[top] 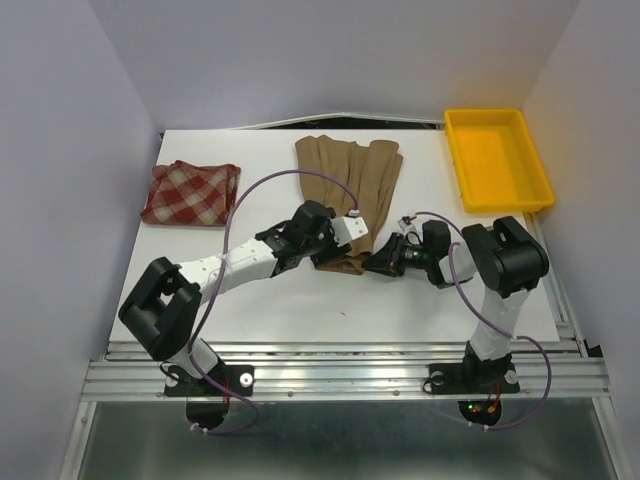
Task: Fold and stack the skirts
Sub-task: Fold the skirt
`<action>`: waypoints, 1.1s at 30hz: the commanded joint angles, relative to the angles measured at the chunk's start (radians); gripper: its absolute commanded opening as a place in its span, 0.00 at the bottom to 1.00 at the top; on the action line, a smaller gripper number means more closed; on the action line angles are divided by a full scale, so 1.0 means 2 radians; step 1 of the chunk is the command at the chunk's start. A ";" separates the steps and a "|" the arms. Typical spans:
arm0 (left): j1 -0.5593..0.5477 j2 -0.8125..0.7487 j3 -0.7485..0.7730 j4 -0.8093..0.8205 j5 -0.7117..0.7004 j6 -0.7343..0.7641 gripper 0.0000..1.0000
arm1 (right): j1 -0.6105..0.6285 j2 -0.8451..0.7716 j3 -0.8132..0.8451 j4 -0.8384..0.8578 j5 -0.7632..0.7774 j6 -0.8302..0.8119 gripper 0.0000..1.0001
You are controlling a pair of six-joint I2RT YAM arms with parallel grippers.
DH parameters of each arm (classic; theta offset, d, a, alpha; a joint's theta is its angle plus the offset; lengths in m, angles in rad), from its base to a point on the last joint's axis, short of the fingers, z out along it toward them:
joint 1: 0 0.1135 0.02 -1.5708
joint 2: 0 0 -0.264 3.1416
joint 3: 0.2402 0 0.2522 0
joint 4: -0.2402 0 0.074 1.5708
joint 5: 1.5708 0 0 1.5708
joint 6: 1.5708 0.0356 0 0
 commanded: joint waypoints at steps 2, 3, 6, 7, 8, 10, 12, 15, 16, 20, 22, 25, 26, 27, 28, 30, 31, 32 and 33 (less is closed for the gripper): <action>-0.007 -0.035 -0.006 -0.003 0.032 0.042 0.69 | 0.005 0.018 0.003 -0.040 0.048 -0.031 0.12; -0.011 -0.034 -0.008 -0.002 0.027 0.053 0.69 | 0.005 0.017 0.004 -0.044 0.045 -0.031 0.10; -0.019 -0.027 -0.006 -0.001 0.017 0.073 0.69 | 0.005 0.006 0.011 -0.053 0.040 -0.035 0.02; -0.021 -0.025 -0.006 0.000 0.015 0.077 0.69 | 0.005 0.003 0.012 -0.059 0.040 -0.037 0.01; -0.023 -0.023 -0.004 -0.002 0.015 0.083 0.69 | 0.005 0.000 0.015 -0.065 0.040 -0.039 0.01; -0.028 -0.021 -0.006 -0.001 0.014 0.093 0.69 | 0.005 -0.006 0.015 -0.069 0.037 -0.043 0.01; -0.037 -0.017 -0.006 -0.003 0.012 0.107 0.69 | 0.005 -0.012 0.014 -0.074 0.038 -0.044 0.01; -0.045 -0.011 -0.004 -0.006 0.014 0.115 0.69 | 0.005 -0.015 0.014 -0.074 0.035 -0.044 0.01; -0.047 -0.008 -0.003 -0.006 0.014 0.116 0.69 | 0.005 -0.016 0.014 -0.074 0.034 -0.044 0.01; -0.053 0.012 0.001 -0.006 0.005 0.124 0.70 | 0.005 -0.016 0.015 -0.076 0.030 -0.043 0.01; -0.054 0.019 0.005 -0.006 0.005 0.126 0.70 | 0.005 -0.016 0.017 -0.076 0.028 -0.042 0.01; -0.054 0.032 0.011 -0.006 0.005 0.128 0.70 | 0.005 -0.016 0.020 -0.086 0.027 -0.046 0.01; -0.055 0.038 0.013 -0.006 0.004 0.129 0.70 | 0.005 -0.015 0.021 -0.086 0.025 -0.047 0.01; -0.055 0.042 0.015 -0.006 0.004 0.130 0.70 | 0.005 -0.016 0.021 -0.087 0.025 -0.047 0.01; -0.055 0.047 0.018 -0.006 0.005 0.130 0.70 | 0.005 -0.016 0.020 -0.089 0.023 -0.050 0.01; -0.056 0.059 0.020 0.004 -0.022 0.132 0.68 | 0.005 -0.018 0.021 -0.092 0.018 -0.052 0.01; -0.056 0.062 0.020 0.008 -0.035 0.133 0.64 | 0.005 -0.019 0.021 -0.096 0.018 -0.059 0.01; -0.055 0.068 0.020 0.012 -0.043 0.135 0.61 | 0.005 -0.020 0.021 -0.102 0.018 -0.063 0.01; -0.055 0.069 0.020 0.019 -0.049 0.135 0.58 | 0.005 -0.021 0.024 -0.108 0.018 -0.066 0.01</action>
